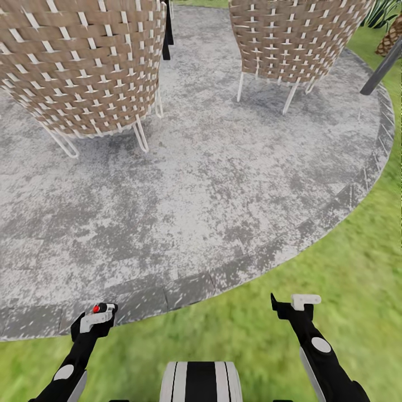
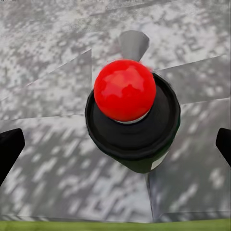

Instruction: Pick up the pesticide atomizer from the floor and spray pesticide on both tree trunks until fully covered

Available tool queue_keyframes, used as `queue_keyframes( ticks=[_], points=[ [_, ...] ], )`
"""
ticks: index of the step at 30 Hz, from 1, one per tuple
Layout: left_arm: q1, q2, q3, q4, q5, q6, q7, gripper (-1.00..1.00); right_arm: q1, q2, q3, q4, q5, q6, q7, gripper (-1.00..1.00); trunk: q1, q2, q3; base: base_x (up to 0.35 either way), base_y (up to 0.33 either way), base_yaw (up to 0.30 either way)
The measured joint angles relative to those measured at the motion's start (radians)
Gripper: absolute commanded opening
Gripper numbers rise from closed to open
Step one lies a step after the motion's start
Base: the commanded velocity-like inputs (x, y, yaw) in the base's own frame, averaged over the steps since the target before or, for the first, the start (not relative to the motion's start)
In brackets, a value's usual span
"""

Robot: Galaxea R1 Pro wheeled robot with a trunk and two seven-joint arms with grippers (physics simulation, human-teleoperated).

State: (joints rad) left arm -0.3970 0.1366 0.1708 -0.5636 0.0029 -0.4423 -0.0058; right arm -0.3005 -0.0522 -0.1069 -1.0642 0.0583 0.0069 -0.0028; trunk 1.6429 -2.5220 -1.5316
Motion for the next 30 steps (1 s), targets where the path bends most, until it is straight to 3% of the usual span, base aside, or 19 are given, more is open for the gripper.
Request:
queue_keyframes(
  ticks=[30],
  points=[
    [0.000,-0.002,0.000,0.000,0.000,-0.001,0.000,1.00,-0.001,0.000,0.000,0.000,0.000,0.000,0.000,1.00,0.000,0.000,0.003,0.007,0.000,-0.003]
  ],
)
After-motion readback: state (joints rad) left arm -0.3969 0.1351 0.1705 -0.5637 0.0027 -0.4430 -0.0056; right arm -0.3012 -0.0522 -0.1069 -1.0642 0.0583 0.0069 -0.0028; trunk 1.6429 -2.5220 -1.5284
